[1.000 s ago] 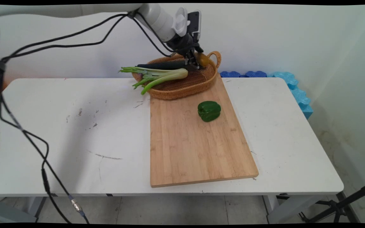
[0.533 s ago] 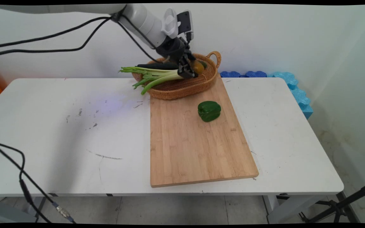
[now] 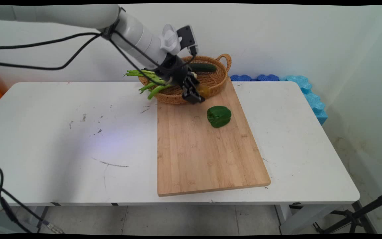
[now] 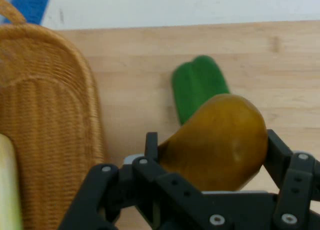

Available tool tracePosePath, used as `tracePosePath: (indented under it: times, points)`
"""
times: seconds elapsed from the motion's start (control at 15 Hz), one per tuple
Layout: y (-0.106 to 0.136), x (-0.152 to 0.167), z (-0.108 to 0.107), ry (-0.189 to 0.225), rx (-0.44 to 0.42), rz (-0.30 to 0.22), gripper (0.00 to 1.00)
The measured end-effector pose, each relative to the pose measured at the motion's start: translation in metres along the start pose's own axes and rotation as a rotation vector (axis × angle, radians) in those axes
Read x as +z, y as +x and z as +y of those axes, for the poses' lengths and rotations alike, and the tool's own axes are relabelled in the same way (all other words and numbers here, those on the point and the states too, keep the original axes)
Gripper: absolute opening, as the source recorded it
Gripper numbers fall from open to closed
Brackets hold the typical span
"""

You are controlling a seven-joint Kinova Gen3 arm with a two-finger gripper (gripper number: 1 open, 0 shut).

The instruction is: Place the picked object on the cutting board

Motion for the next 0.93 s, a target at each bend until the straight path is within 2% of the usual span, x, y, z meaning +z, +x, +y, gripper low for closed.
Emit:
tracePosePath:
  times: [0.33, 0.6, 0.93]
  points:
    - [-0.017, 0.003, 0.033, -0.034, -0.103, -0.026, 0.00]
    - [-0.037, 0.016, 0.043, -0.028, -0.175, -0.062, 0.00]
    - [-0.057, 0.035, 0.044, -0.006, -0.225, -0.099, 0.00]
